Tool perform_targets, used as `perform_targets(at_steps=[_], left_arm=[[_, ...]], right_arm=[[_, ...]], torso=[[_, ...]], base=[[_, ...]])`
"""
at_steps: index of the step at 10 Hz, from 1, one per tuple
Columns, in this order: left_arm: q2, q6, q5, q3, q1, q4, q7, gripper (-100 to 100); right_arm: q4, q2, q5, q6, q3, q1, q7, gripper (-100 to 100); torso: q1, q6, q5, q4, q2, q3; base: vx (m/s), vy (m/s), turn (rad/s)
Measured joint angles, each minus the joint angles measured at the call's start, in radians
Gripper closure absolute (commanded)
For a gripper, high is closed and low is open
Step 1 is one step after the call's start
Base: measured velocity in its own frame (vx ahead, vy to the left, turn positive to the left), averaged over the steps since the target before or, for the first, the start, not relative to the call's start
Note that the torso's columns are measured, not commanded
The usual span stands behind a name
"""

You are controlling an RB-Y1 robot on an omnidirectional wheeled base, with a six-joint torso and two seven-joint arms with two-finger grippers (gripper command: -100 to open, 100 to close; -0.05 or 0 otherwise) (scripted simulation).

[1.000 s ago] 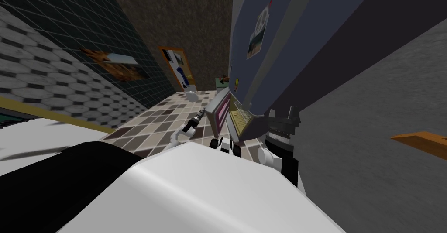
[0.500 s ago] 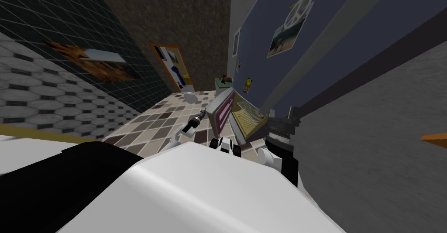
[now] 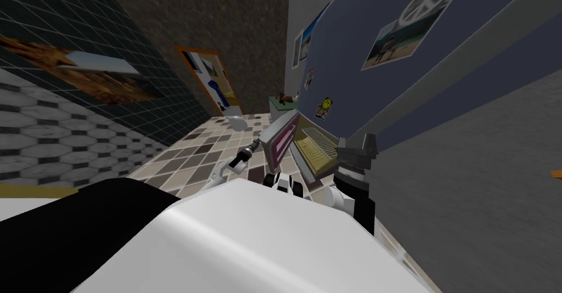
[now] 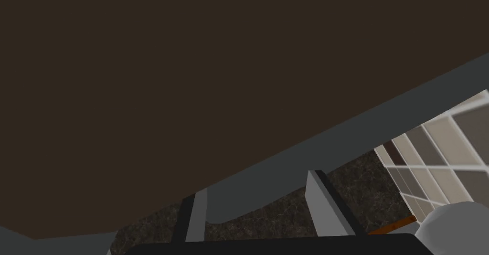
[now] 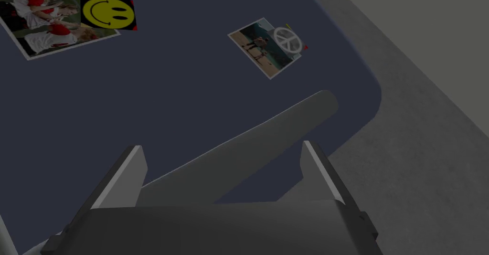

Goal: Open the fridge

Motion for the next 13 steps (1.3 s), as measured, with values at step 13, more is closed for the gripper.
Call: perform_targets(at_steps=[13], left_arm=[[0.081, -0.077, -0.014, -0.234, -0.334, 0.275, 0.147, -100]], right_arm=[[0.000, 0.000, 0.000, 0.000, 0.000, 0.000, 0.000, 0]], torso=[[0.010, -0.004, 0.004, -0.004, -0.006, -0.002]], base=[[0.002, -0.023, 0.179]])
